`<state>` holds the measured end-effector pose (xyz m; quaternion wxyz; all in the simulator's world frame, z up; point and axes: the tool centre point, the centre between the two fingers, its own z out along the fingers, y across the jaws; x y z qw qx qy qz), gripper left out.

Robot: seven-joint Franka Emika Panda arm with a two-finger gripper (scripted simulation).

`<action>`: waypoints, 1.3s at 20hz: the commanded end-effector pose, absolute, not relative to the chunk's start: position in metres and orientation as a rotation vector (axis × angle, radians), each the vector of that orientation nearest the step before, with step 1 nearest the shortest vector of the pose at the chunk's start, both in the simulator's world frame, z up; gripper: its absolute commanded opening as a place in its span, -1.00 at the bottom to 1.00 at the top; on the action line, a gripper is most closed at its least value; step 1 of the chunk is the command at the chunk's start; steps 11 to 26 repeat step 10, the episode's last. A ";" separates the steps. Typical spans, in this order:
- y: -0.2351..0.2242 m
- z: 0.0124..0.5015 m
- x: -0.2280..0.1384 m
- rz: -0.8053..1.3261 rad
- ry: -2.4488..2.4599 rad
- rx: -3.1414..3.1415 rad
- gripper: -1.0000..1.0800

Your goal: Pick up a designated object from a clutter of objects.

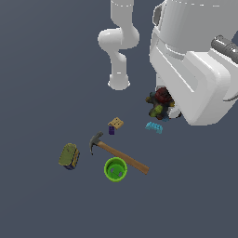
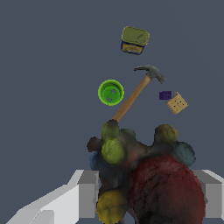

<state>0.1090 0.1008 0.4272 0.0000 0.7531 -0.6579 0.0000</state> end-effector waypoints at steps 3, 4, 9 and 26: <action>0.099 0.440 0.111 0.000 -2.067 2.366 -1.00; 0.099 0.442 0.111 0.000 -2.067 2.366 -1.00; 0.099 0.444 0.112 0.000 -2.067 2.366 -1.00; 0.099 0.444 0.112 0.000 -2.067 2.366 -1.00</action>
